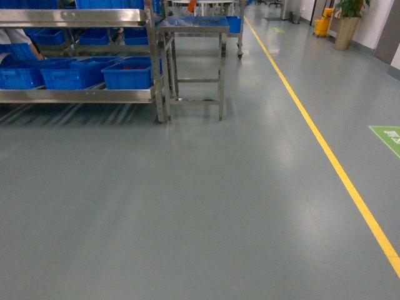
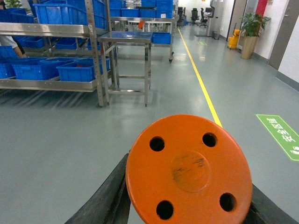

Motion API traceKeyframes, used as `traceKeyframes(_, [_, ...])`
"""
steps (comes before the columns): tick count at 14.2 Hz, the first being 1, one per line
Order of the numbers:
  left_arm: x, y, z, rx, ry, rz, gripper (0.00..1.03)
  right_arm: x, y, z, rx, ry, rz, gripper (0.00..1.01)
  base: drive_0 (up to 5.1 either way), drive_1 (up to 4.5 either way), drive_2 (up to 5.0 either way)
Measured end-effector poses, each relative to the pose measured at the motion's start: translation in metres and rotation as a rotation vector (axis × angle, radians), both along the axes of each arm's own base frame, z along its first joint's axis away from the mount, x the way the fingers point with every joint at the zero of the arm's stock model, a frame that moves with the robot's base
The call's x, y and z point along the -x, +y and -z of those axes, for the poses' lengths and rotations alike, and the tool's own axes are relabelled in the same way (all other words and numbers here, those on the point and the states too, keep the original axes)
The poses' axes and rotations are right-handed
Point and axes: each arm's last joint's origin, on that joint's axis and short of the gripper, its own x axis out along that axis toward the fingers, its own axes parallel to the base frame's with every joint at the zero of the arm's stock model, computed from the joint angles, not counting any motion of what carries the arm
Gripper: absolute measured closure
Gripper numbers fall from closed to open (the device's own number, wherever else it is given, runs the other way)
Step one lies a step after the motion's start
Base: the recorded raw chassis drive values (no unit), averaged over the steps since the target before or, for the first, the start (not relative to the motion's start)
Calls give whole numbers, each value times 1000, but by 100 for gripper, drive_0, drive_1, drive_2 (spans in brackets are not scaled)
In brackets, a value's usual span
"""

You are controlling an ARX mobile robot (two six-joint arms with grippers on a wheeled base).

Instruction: Sort blue parts and orange caps into right shelf containers

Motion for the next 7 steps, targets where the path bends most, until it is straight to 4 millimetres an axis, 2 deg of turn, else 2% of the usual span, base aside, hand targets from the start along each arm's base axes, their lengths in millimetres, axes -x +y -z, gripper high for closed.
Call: traceKeyframes(7, [0, 0, 0, 0, 3, 0, 59, 0, 0, 0, 0, 3, 0, 57, 6, 437, -424])
